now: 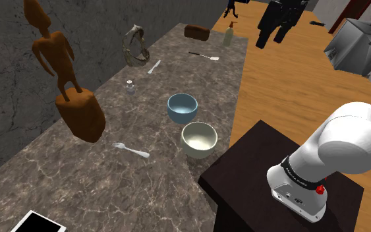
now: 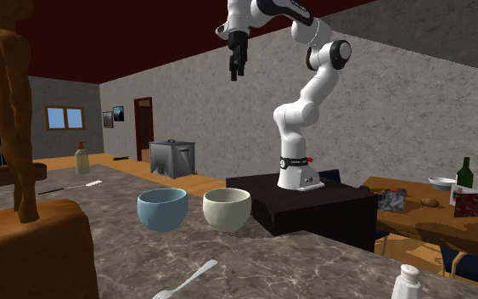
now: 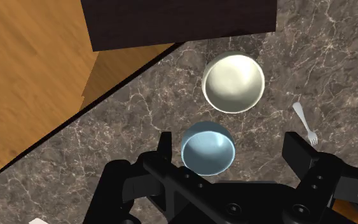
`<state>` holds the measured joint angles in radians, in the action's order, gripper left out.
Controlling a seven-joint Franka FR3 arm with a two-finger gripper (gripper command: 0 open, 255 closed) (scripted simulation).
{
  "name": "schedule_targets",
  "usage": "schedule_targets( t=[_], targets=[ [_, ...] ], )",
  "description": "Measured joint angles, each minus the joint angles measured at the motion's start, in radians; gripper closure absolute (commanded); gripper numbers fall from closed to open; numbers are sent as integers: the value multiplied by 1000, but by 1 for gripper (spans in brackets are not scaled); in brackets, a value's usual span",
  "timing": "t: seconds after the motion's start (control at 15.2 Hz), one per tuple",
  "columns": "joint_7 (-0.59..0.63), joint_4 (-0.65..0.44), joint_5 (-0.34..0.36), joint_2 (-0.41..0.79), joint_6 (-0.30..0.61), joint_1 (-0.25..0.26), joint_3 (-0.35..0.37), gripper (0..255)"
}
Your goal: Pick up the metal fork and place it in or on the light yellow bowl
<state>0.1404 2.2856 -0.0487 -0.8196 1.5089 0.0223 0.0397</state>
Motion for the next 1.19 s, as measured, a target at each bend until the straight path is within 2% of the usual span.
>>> schedule_targets(
  t=[0.2, 0.59, 1.19],
  targets=[
    [-6, 19, -5, 21, 36, 5, 3, 0],
    [-26, 79, -37, 150, 205, 35, 28, 0],
    [-49, 86, -85, 420, 457, 83, 84, 0]
  ],
)
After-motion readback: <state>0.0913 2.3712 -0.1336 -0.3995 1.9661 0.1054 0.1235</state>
